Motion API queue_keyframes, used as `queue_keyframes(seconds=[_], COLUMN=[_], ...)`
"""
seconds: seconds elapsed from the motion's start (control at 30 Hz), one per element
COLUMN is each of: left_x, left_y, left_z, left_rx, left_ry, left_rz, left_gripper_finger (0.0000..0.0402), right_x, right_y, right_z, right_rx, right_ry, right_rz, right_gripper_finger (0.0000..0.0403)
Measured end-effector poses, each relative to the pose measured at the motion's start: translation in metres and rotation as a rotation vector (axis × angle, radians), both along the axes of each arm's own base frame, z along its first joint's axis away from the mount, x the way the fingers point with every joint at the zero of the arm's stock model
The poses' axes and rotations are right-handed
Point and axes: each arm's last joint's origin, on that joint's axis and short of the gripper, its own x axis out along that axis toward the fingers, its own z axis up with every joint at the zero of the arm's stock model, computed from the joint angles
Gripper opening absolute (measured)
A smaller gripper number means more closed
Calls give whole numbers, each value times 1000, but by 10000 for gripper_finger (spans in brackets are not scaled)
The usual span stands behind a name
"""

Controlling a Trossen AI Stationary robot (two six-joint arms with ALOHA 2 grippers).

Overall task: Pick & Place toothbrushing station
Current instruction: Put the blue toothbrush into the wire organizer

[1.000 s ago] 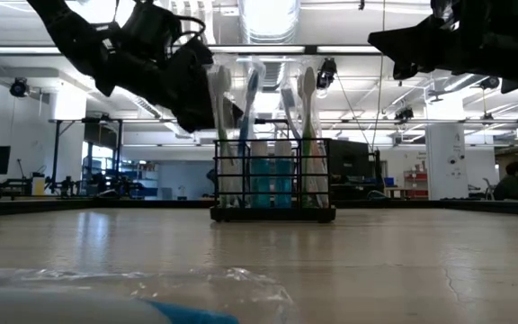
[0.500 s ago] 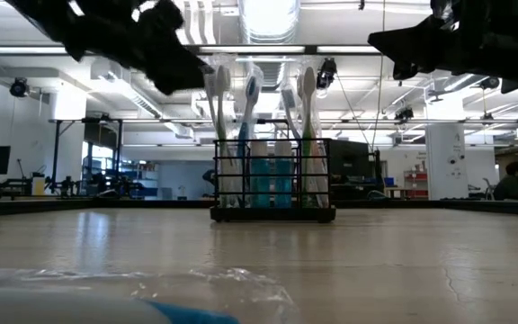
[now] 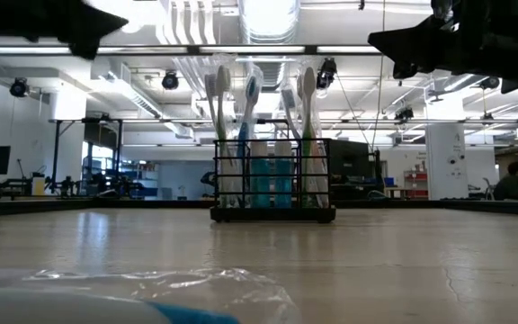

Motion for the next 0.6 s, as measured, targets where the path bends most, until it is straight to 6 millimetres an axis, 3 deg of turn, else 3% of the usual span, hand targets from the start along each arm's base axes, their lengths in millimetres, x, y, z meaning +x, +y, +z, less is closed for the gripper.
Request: queue_keyframes(seconds=[0.13, 0.33, 0.6], left_x=[-8, -13, -10], left_y=[-1, -3, -2], left_z=[-29, -46, -75], left_rx=[-16, -33, -43], left_ry=[14, -23, 56], left_rz=[13, 12, -4], left_gripper_finger=[5, 3, 2], right_x=[0, 0, 4], right_y=[0, 0, -1], right_z=[0, 0, -5], right_rx=[2, -15, -23], right_ry=[-1, 1, 24], right_rz=[1, -3, -5], right_gripper_finger=[13, 13, 13])
